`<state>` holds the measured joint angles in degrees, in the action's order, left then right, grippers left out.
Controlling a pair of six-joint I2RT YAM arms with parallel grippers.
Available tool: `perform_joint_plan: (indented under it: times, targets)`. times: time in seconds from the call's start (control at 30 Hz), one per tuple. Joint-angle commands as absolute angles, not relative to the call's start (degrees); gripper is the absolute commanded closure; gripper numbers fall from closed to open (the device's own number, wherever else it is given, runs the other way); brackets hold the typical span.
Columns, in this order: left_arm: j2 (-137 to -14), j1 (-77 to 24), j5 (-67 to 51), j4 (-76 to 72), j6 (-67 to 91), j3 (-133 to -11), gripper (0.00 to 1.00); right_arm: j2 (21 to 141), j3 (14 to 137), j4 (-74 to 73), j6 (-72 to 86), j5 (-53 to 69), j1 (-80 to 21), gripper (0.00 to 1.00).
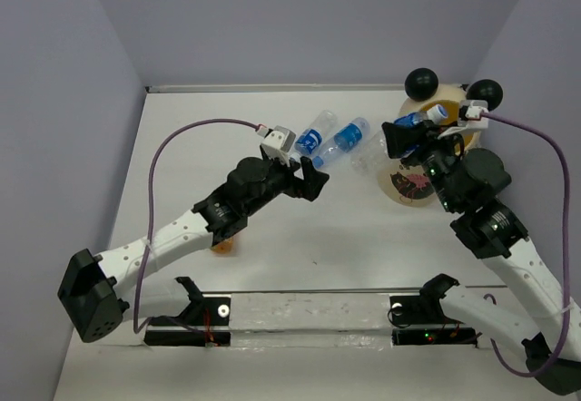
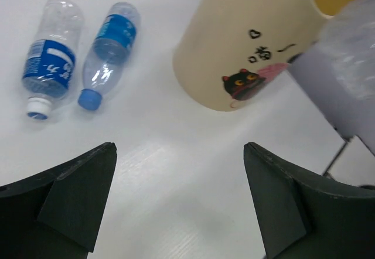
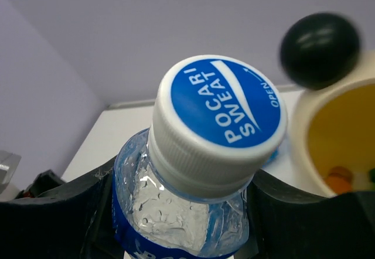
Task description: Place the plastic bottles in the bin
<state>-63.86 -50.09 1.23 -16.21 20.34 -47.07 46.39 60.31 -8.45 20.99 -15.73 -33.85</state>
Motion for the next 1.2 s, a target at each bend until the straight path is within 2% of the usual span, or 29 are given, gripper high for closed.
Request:
perform_joint_plan:
  times: [0.0, 0.1, 0.3, 0.43, 0.77, 0.8, 0.83, 0.93, 1.03, 1.17]
  targets:
    - [-71.25, -48.17, 13.69, -12.22, 18.99, -53.59, 0.01, 42.02, 63.11, -9.58, 8.11, -41.52, -34.1, 0.66]
    - [-78.2, -46.41, 14.24, -12.22, 18.54, -57.29, 0.01, 40.96, 61.79, -6.78, 1.62, -47.97, -34.1, 0.66]
    - [-91.39, -39.13, 11.0, -14.15, 17.93, -65.03, 0.01, 42.97, 55.65, 12.17, -9.03, -57.12, -33.49, 0.66]
    - [-97.2, -37.1, 10.11, -13.71, 15.56, -70.83, 0.01, 45.6, 53.52, 22.57, -13.8, -56.78, -31.21, 0.66]
    - [-109.24, -34.45, 7.92, -12.22, 9.77, -82.26, 0.01, 52.64, 51.95, 28.39, -13.72, -53.53, -23.83, 0.65]
    - [-111.16, -34.28, 6.34, -11.69, 9.23, -84.01, 0.01, 53.08, 51.77, 28.39, -13.45, -53.53, -23.12, 0.63]
    - [-112.05, -34.1, 5.37, -11.25, 8.62, -84.98, 0.01, 53.87, 51.59, 28.39, -13.27, -54.05, -23.12, 0.43]
    - [-115.57, -34.01, 3.96, -8.88, 6.68, -88.85, 0.01, 53.97, 51.5, 26.82, -12.84, -55.28, -23.12, 0.09]
    - [-118.56, -33.58, 3.08, -6.59, 6.24, -91.93, 0.01, 51.43, 52.82, 20.42, -8.27, -53.97, -23.12, 0.05]
    - [-121.98, -33.31, 0.79, -5.19, 5.8, -94.56, 0.04, 48.09, 54.93, 13.11, -3.09, -50.29, -23.12, 0.04]
